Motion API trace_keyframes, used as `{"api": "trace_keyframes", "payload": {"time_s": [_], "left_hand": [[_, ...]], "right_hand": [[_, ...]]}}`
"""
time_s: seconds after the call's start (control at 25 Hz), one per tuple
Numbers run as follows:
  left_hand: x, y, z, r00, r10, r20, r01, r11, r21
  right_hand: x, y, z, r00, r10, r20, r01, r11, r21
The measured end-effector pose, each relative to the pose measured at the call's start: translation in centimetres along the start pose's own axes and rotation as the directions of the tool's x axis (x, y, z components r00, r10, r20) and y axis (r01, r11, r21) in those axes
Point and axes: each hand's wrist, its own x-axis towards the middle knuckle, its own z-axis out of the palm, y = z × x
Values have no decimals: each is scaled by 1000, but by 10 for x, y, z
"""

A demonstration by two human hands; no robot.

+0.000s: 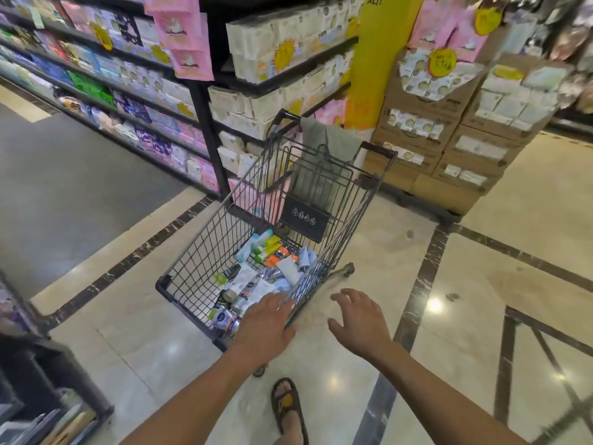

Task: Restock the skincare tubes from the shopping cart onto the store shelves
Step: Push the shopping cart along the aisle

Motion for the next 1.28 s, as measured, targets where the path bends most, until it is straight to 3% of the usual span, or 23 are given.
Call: {"api": "trace_keyframes", "payload": {"time_s": [0.32,0.6,0.92,1.12,1.28], "left_hand": [[124,-47,-13,998,-1,56,3,999,-36],[186,-72,-12,990,-113,86,120,989,-86],[234,-82,-6,913,-386,134,408,881,-239],[238,-89,31,850,-500,163,526,815,-242],[235,-100,82,792,-559,247,607,764,-217]], "right_hand": [[146,13,-29,999,-33,24,34,998,-50],[250,17,-29,978,-141,153,153,986,-70],[381,21,-11,851,-340,400,392,918,-54],[420,17,31,770,-321,551,424,903,-66],[446,16,106,666,-219,713,327,945,-15]]}}
